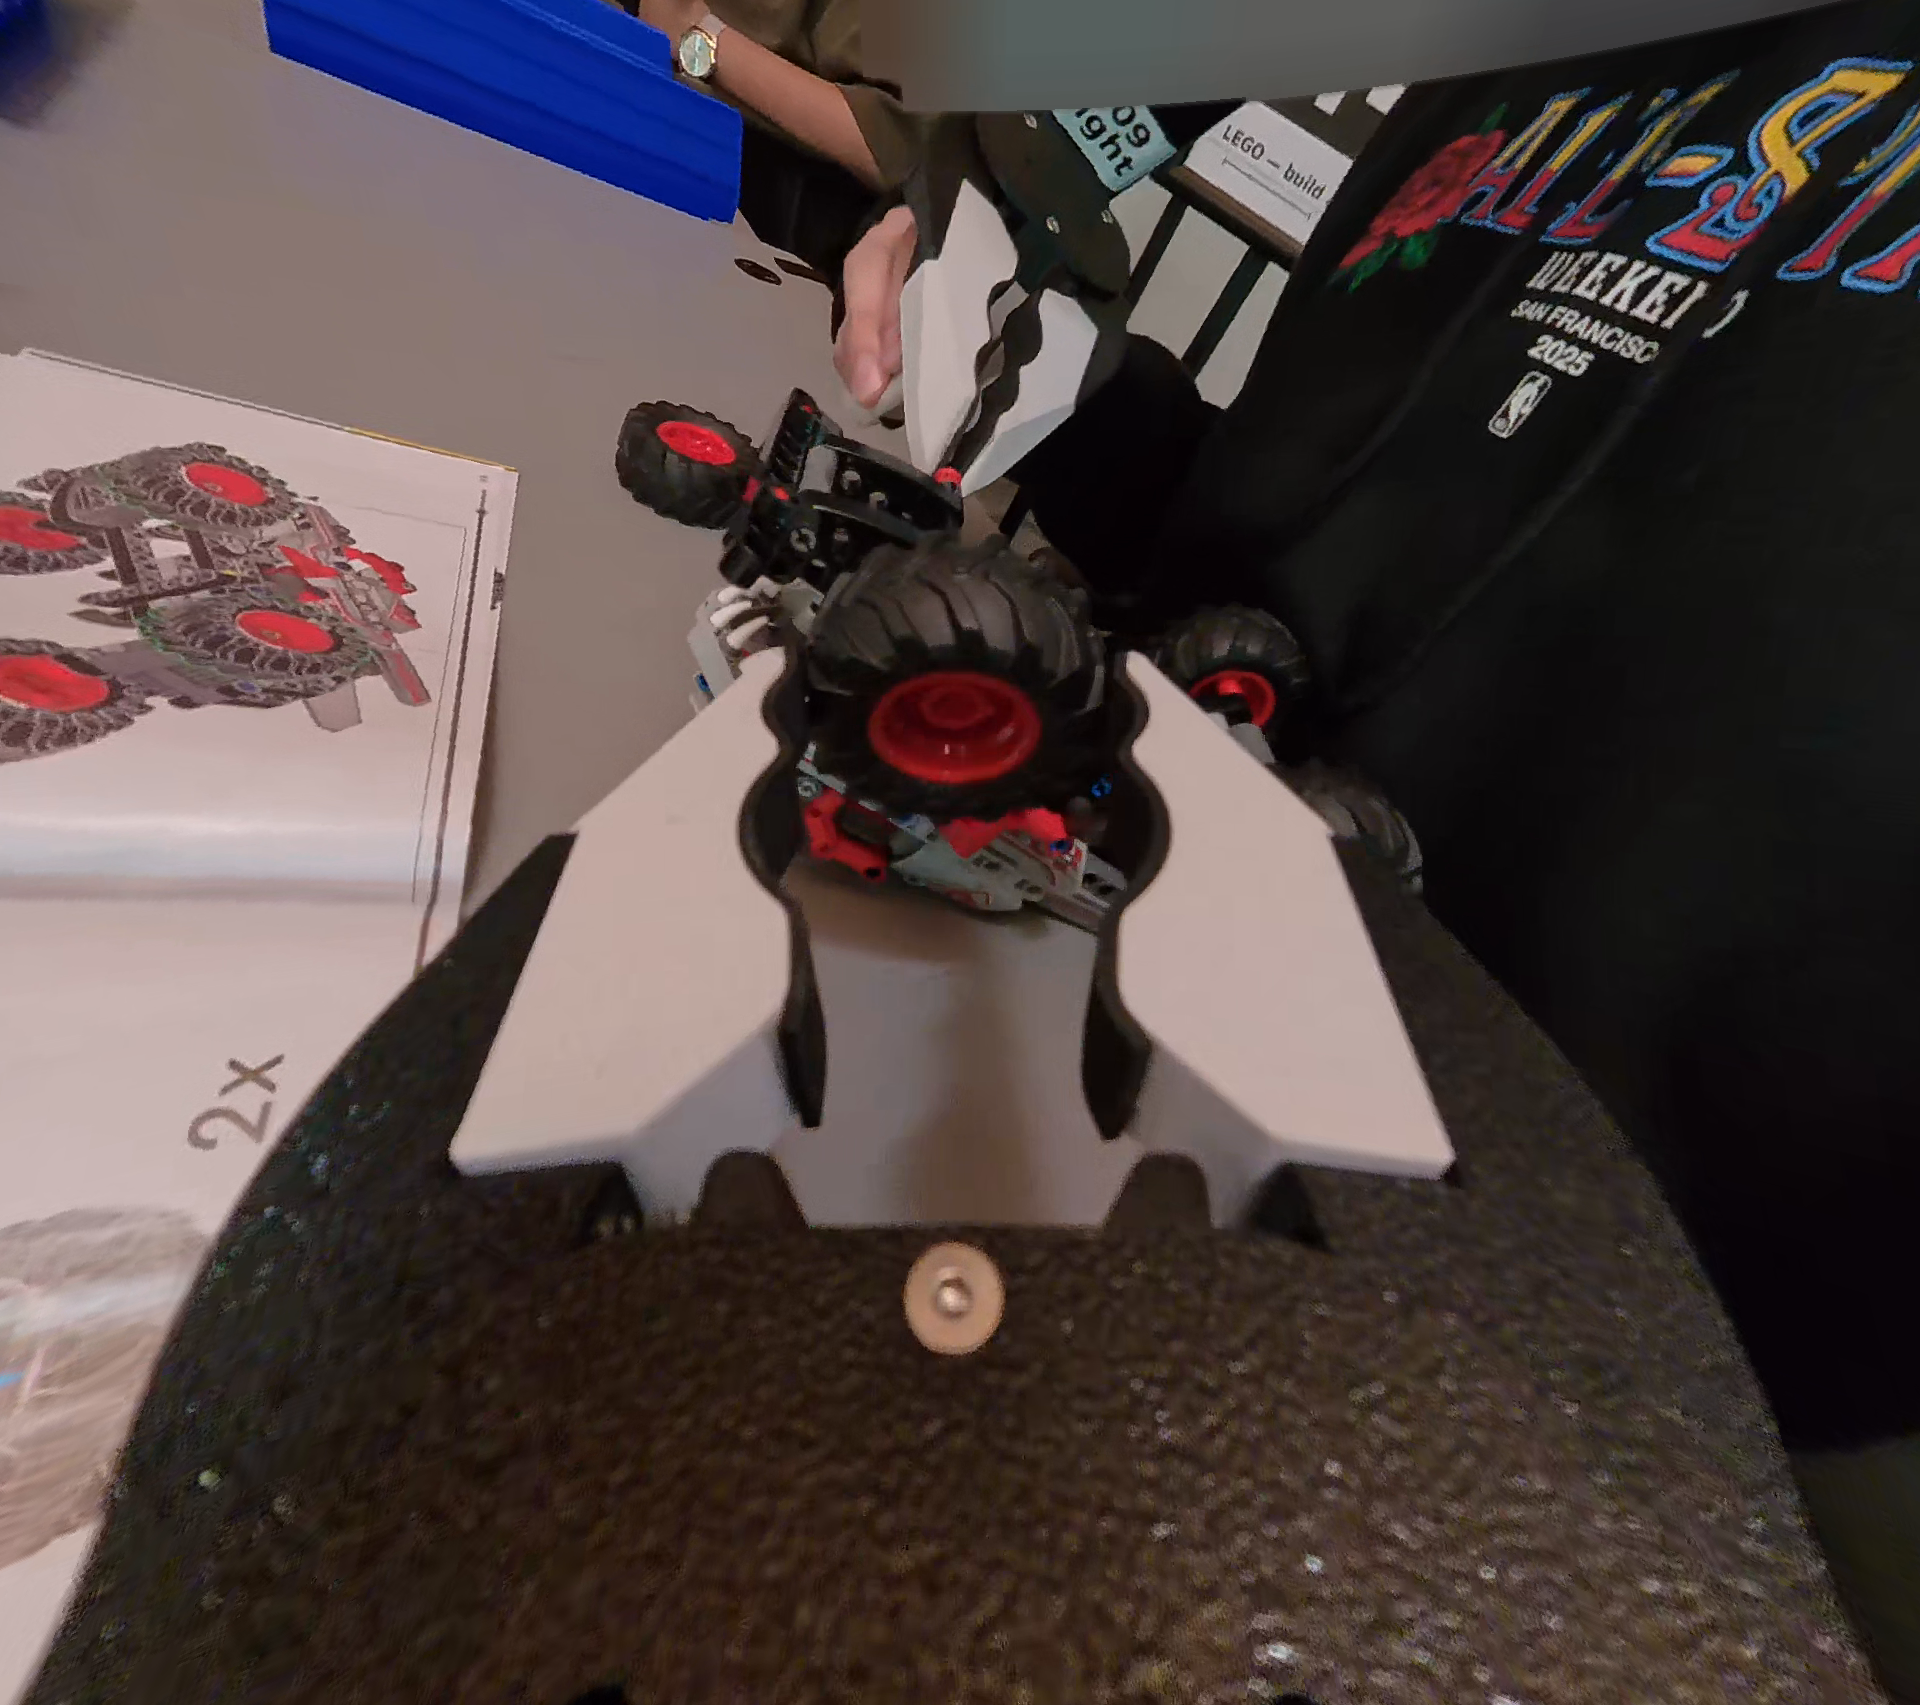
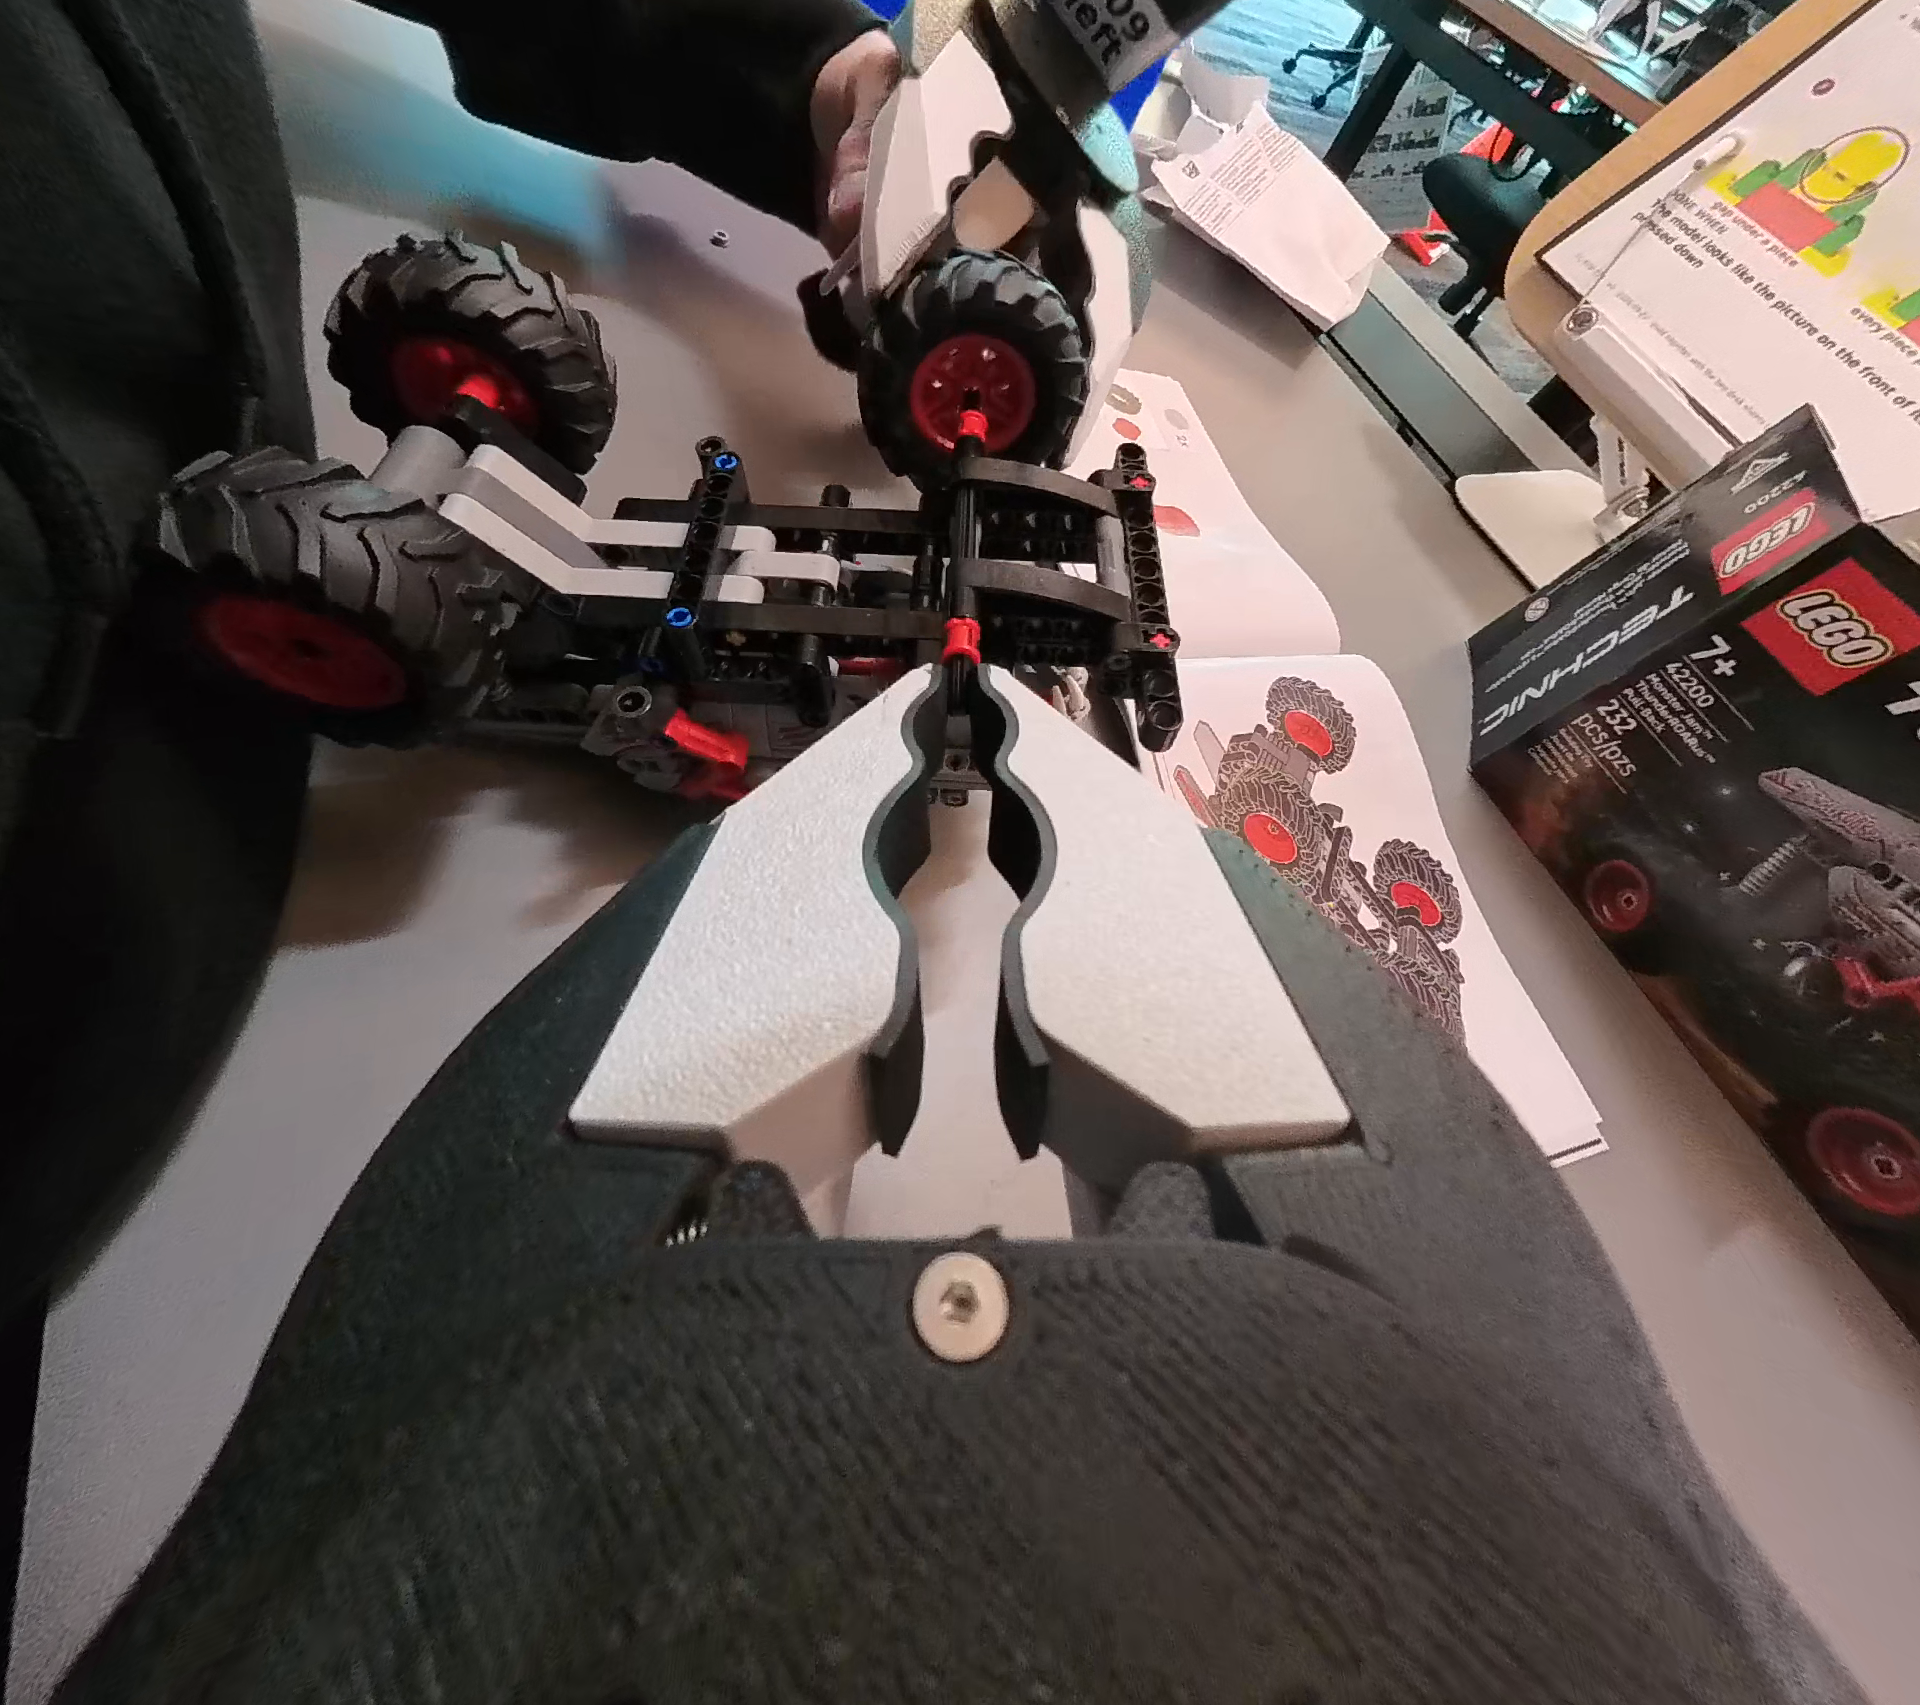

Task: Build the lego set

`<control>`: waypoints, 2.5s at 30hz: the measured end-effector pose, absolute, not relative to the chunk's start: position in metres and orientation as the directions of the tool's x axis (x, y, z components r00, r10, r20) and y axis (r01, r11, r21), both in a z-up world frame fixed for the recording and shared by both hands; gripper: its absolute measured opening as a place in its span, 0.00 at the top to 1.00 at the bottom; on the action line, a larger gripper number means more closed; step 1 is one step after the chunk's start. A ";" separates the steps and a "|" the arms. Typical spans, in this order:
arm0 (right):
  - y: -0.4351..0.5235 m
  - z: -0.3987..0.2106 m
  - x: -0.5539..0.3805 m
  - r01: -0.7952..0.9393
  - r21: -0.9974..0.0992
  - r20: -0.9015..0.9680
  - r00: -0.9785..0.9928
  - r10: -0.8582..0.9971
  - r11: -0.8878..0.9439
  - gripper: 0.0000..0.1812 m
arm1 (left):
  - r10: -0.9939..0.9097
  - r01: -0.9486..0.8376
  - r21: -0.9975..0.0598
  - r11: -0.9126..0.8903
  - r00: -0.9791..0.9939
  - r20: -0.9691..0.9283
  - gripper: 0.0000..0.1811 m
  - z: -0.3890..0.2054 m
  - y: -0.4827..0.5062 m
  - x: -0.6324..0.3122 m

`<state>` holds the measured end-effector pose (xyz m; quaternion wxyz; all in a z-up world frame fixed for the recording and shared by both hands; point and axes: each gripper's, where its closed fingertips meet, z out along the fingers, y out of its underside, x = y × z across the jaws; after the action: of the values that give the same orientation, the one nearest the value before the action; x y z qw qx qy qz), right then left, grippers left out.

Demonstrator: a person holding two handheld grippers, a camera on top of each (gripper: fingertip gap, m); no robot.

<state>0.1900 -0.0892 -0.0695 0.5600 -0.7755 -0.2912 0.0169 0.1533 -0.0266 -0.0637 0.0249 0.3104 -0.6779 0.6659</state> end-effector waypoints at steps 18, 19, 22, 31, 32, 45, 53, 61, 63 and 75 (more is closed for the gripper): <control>-0.089 -0.069 0.191 0.413 -0.888 0.278 0.832 0.479 -0.202 0.98 | -0.363 -0.512 -0.853 -0.106 -0.779 0.512 0.70 -0.064 -0.027 0.155; -0.089 -0.070 0.191 0.416 -0.887 0.282 0.832 0.478 -0.201 0.98 | -0.358 -0.530 -0.839 -0.119 -0.766 0.534 0.70 -0.065 -0.027 0.156; -0.090 -0.070 0.192 0.414 -0.888 0.281 0.834 0.476 -0.202 0.99 | -0.341 -0.596 -0.787 -0.161 -0.715 0.611 0.70 -0.065 -0.027 0.158; -0.087 -0.069 0.190 0.391 -0.899 0.257 0.837 0.483 -0.198 0.98 | -0.459 -0.429 -0.903 0.030 -0.808 0.369 0.70 -0.066 -0.028 0.156; -0.087 -0.069 0.190 0.387 -0.901 0.254 0.837 0.486 -0.195 0.98 | -0.463 -0.422 -0.905 0.048 -0.812 0.354 0.70 -0.066 -0.029 0.156; -0.087 -0.079 0.192 0.367 -0.902 0.222 0.845 0.486 -0.227 0.99 | -0.482 -0.453 -0.889 0.068 -0.795 0.368 0.70 -0.074 -0.035 0.162; -0.086 -0.075 0.189 0.259 -0.944 0.142 0.876 0.461 -0.202 0.99 | -0.467 -0.446 -0.895 -0.010 -0.790 0.398 0.70 -0.073 -0.035 0.160; -0.085 -0.074 0.188 0.265 -0.945 0.147 0.869 0.472 -0.193 0.99 | -0.480 -0.391 -0.920 0.041 -0.815 0.325 0.70 -0.072 -0.036 0.162; -0.084 -0.074 0.187 0.259 -0.947 0.144 0.869 0.473 -0.188 0.99 | -0.478 -0.387 -0.921 0.043 -0.817 0.321 0.70 -0.072 -0.036 0.161; -0.083 -0.071 0.184 0.201 -0.968 0.108 0.872 0.478 -0.148 0.98 | -0.472 -0.371 -0.928 0.022 -0.822 0.318 0.69 -0.071 -0.036 0.156</control>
<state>0.1836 -0.0833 -0.0714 0.6120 -0.7493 -0.2265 0.1128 0.1564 -0.0362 -0.0713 -0.0398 0.2955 -0.7137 0.6339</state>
